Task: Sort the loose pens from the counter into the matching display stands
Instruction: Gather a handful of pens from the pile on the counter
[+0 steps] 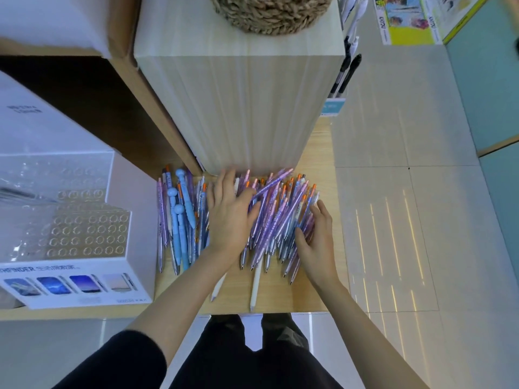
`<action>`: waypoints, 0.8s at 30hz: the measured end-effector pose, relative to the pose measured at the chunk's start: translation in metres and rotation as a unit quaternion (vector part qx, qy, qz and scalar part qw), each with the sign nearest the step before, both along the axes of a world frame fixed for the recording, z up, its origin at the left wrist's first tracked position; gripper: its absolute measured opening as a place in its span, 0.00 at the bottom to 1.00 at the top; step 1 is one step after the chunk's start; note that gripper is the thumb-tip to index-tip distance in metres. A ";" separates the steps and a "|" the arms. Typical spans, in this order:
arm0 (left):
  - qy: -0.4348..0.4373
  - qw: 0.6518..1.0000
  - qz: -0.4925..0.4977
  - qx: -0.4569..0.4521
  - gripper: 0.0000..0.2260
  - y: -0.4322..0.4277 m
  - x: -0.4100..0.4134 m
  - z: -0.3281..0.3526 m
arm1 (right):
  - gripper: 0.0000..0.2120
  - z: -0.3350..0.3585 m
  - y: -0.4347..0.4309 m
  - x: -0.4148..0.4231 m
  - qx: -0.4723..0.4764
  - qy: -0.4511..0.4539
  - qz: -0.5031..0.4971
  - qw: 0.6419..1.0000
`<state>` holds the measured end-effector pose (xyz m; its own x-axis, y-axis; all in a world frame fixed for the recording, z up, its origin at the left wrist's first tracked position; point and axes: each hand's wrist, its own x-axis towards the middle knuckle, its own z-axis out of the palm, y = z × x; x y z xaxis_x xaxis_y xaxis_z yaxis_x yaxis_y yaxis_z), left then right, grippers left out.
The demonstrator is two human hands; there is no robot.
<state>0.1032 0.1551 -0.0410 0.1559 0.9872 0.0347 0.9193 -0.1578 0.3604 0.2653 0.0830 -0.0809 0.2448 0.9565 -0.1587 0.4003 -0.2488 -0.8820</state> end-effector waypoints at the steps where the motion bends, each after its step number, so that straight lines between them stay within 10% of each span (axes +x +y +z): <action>1: 0.008 1.000 -0.008 -0.011 0.11 0.008 0.005 0.001 | 0.22 0.002 0.001 -0.001 0.006 0.005 -0.001 1.000; 14: -0.079 0.995 -0.022 0.063 0.12 0.009 0.018 0.015 | 0.18 0.014 -0.008 0.003 -0.022 0.087 -0.103 0.991; 19: 0.009 0.996 0.003 -0.085 0.14 -0.023 -0.003 0.003 | 0.26 0.008 -0.020 0.003 -0.122 -0.015 -0.195 0.973; 24: -0.065 0.991 0.117 -0.017 0.19 -0.040 -0.025 0.001 | 0.34 0.007 -0.016 -0.027 -0.084 0.017 -0.099 0.991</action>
<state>0.0782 0.1148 -0.0405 -0.0817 0.9966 0.0057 0.8749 0.0690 0.4794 0.2379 0.0665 -0.0742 0.4176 0.8492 -0.3233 0.2989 -0.4644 -0.8337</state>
